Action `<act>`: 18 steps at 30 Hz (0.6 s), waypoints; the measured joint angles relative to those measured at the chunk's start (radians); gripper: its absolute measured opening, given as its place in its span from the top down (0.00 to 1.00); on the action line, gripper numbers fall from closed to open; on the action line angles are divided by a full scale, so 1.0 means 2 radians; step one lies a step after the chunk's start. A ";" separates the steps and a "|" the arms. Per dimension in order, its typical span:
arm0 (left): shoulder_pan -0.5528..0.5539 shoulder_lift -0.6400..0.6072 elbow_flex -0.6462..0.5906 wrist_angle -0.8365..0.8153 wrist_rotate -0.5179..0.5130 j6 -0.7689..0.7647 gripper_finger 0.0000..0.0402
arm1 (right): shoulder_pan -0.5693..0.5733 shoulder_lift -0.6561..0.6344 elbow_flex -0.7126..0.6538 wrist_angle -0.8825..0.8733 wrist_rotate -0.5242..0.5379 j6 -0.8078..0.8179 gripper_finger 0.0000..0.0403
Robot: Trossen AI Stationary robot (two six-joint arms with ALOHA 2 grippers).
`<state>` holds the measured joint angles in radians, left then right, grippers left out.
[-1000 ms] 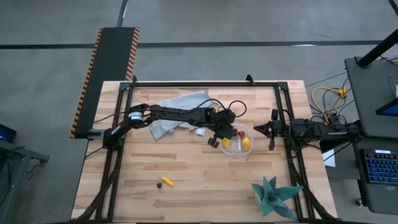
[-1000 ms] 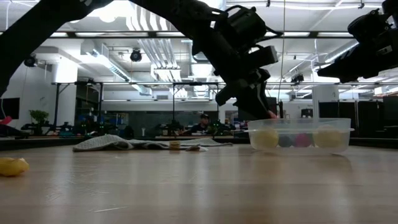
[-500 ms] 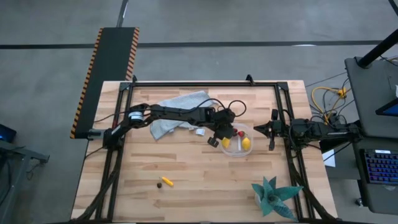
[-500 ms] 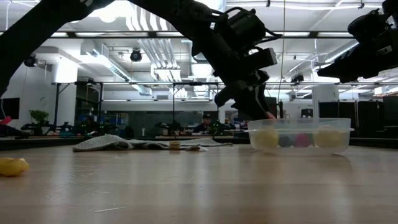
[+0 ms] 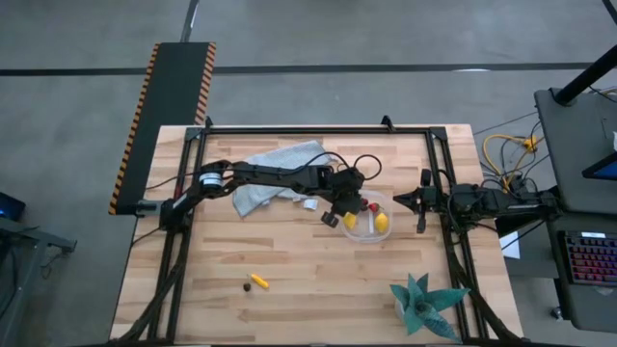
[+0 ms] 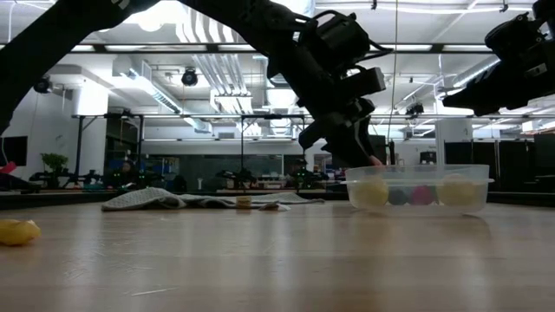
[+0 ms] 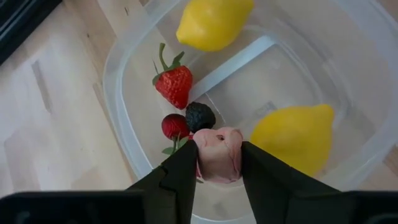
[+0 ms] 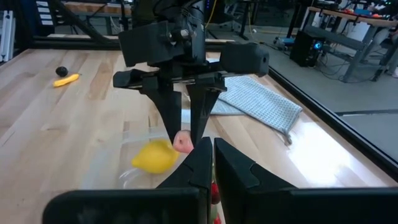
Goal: Pick and placing Produce into tupperware
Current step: Put the peach into the transparent container, then put the cherry into the transparent container
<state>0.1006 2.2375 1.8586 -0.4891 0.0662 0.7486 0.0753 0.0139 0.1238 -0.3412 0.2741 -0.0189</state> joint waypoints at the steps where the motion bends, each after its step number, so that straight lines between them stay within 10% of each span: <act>1: 0.000 0.000 0.000 -0.001 0.000 0.001 0.73 | 0.000 0.000 0.000 0.000 0.000 0.000 0.98; 18: -0.011 -0.004 0.006 -0.015 -0.074 0.009 0.33 | 0.000 0.000 0.000 0.000 0.000 0.000 0.98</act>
<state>0.0785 2.2287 1.8709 -0.5187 -0.0813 0.7672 0.0753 0.0139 0.1230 -0.3412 0.2741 -0.0193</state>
